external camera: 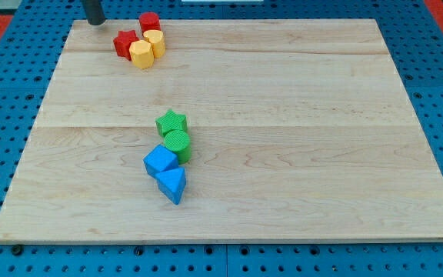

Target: Separate the yellow blocks and red blocks

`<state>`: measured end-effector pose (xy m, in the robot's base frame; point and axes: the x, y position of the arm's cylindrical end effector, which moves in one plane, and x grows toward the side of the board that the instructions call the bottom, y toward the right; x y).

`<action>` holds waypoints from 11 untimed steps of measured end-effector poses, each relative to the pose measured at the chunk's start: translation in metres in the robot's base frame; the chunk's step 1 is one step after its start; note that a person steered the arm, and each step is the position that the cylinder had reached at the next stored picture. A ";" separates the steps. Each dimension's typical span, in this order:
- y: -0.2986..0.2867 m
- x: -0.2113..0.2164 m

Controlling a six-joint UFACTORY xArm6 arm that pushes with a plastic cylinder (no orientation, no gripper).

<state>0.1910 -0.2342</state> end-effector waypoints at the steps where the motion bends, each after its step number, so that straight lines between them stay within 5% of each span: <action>1: 0.012 0.000; 5: 0.142 0.042; 8: 0.099 0.001; 10: 0.063 0.077; 11: 0.103 0.109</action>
<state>0.3003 -0.1315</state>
